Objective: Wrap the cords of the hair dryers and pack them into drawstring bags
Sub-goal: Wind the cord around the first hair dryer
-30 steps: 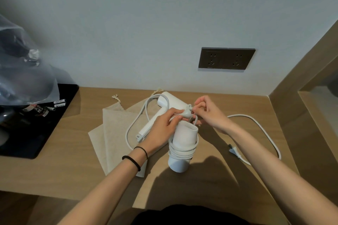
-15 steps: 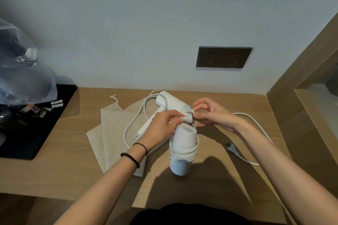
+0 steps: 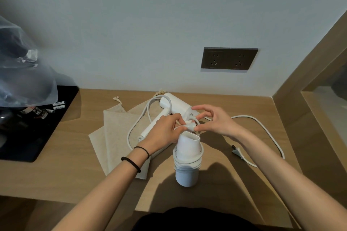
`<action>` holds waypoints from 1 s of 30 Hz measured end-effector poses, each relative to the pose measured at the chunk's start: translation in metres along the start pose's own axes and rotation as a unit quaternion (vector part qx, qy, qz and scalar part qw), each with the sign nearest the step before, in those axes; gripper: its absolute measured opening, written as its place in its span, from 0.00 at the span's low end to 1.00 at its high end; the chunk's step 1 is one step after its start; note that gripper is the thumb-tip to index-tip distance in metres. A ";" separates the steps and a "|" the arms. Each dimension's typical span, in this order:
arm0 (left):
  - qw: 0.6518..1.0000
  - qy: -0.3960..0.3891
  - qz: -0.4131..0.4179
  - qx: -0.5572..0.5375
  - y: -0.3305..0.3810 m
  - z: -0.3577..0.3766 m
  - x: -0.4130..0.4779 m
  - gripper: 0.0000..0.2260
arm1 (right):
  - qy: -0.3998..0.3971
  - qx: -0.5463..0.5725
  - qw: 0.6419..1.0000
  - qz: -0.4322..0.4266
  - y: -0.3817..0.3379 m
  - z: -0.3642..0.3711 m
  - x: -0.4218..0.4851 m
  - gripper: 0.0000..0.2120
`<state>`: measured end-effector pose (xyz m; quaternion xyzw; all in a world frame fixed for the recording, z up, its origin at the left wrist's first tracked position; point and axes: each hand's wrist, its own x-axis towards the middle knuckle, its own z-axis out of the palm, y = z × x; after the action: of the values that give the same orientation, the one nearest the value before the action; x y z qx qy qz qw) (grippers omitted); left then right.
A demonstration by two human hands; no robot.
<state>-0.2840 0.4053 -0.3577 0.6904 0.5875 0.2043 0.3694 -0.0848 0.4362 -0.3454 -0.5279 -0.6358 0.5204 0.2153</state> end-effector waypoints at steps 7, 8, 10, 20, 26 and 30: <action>0.996 0.069 0.003 0.051 0.004 0.004 -0.005 0.04 | 0.031 0.130 0.991 0.004 0.007 0.005 -0.007 0.28; 0.995 0.078 0.005 0.054 0.005 0.004 -0.006 0.03 | 0.020 0.161 0.987 0.008 0.011 0.006 -0.008 0.28; 0.995 0.091 0.006 0.049 0.006 0.006 -0.006 0.03 | 0.000 0.208 0.978 0.020 0.020 0.004 -0.008 0.29; 0.993 0.088 0.016 0.074 0.009 0.010 -0.011 0.03 | 0.012 0.209 0.975 0.078 0.032 0.017 -0.007 0.14; 0.989 0.059 0.056 0.122 0.014 0.006 -0.012 0.04 | 0.014 0.254 0.962 0.095 0.029 0.017 -0.008 0.14; 0.981 0.047 0.089 0.166 0.018 0.011 -0.014 0.04 | 0.013 0.257 0.961 0.100 0.024 0.015 -0.007 0.12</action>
<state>-0.2672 0.3883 -0.3487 0.7813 0.5662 0.1678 0.2020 -0.0842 0.4207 -0.3704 -0.5223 -0.4222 0.6778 0.2991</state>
